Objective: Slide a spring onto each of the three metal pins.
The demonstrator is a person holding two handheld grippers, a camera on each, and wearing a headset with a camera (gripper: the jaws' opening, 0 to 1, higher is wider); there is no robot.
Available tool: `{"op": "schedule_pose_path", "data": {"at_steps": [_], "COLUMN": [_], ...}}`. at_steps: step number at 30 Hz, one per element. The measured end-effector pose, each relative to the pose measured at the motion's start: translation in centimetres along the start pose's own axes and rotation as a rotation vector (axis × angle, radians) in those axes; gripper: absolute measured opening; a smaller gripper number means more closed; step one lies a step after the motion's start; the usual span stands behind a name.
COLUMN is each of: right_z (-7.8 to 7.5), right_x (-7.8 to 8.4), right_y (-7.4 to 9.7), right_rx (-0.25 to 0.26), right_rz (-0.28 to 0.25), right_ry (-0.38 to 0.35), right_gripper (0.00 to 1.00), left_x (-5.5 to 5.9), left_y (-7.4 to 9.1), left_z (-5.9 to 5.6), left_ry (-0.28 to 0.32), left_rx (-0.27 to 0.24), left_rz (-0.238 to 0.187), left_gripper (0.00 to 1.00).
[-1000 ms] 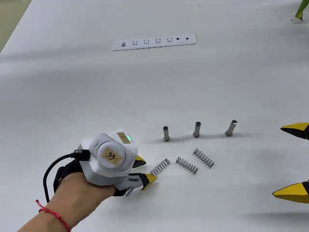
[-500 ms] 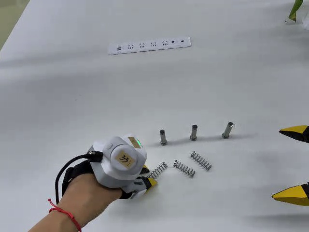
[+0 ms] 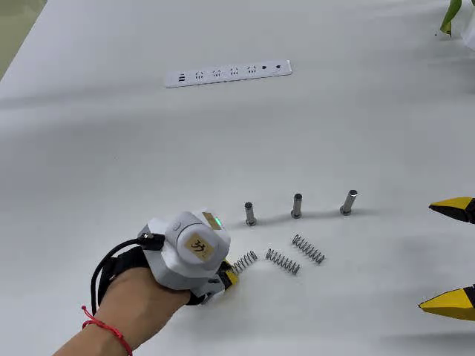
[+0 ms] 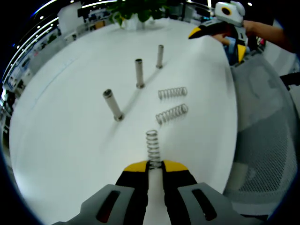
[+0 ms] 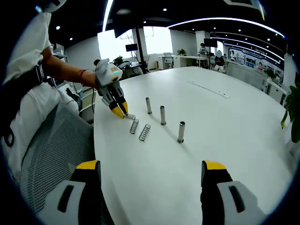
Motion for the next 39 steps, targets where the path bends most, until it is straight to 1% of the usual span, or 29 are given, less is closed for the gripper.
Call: {"op": "schedule_pose_path", "data": {"at_steps": [4,9,12,15,21,22,25,28,30,31,32,33,34,35,36,38,39], "right_z": [0.0,0.1,0.3,0.4,0.9,1.1,1.5,1.9,2.2,2.4,2.6,2.7,2.9,3.2,3.7,4.3,4.5], "right_x": [0.0,-0.1,-0.2,-0.4,-1.0,-1.2,-2.0,-2.9,-3.9,-4.2,-4.8,-5.1,-5.8,-6.5,-7.2,-8.3,-8.9], "right_y": [0.0,-0.1,-0.1,-0.1,-0.2,-0.2,-0.2,-0.1,0.0,0.0,0.0,-0.1,-0.2,-0.2,-0.3,-0.6,-0.8], "right_rx": [0.002,0.003,0.001,0.0,-0.008,-0.011,-0.02,-0.025,-0.032,-0.034,-0.035,-0.033,-0.043,-0.049,-0.053,-0.065,-0.069], "right_rz": [0.001,-0.001,-0.003,-0.003,-0.014,-0.02,-0.041,-0.062,-0.088,-0.097,-0.106,-0.101,-0.119,-0.149,-0.169,-0.208,-0.23], "right_ry": [0.0,0.001,0.0,-0.002,-0.001,-0.003,-0.012,-0.02,-0.033,-0.043,-0.073,-0.11,-0.126,-0.121,-0.154,-0.202,-0.212], "right_gripper": [0.89,0.88,0.88,0.88,0.88,0.87,0.85,0.84,0.82,0.8,0.79,0.76,0.74,0.71,0.67,0.64,0.61], "left_x": [0.1,0.3,0.3,0.1,0.1,0.0,-0.5,-1.0,-1.6,-1.7,-2.2,-2.6,-3.0,-3.4,-4.0,-4.8,-5.2], "left_y": [0.0,0.2,0.6,1.1,1.8,2.0,2.7,3.5,4.1,4.3,4.6,4.9,5.2,5.5,5.9,6.4,6.7], "left_z": [0.0,0.1,0.3,0.4,0.5,0.4,0.2,0.2,0.3,0.3,0.4,0.4,0.4,0.5,0.5,0.5,0.5], "left_ry": [0.03,0.046,0.087,0.116,0.135,0.137,0.145,0.165,0.175,0.179,0.182,0.187,0.203,0.201,0.202,0.225,0.225], "left_rx": [-0.001,-0.005,-0.014,-0.021,-0.031,-0.031,-0.033,-0.041,-0.047,-0.051,-0.055,-0.058,-0.062,-0.067,-0.07,-0.072,-0.074], "left_rz": [-0.014,-0.025,-0.066,-0.101,-0.129,-0.139,-0.174,-0.219,-0.26,-0.267,-0.294,-0.32,-0.338,-0.358,-0.396,-0.435,-0.454], "left_gripper": [0.1,0.1,0.1,0.1,0.1,0.1,0.1,0.1,0.1,0.1,0.1,0.1,0.1,0.1,0.1,0.1,0.1]}}
Point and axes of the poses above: the centre of the closed fingertips' face, and the gripper's own axes: y roughly backward along the fingers, z roughly to its left, x roughly out of its underside, the point moved 4 cm from there along y, roughly backward along the fingers, and after that the axes turned 15 degrees about -y, right-handed, at the moved point
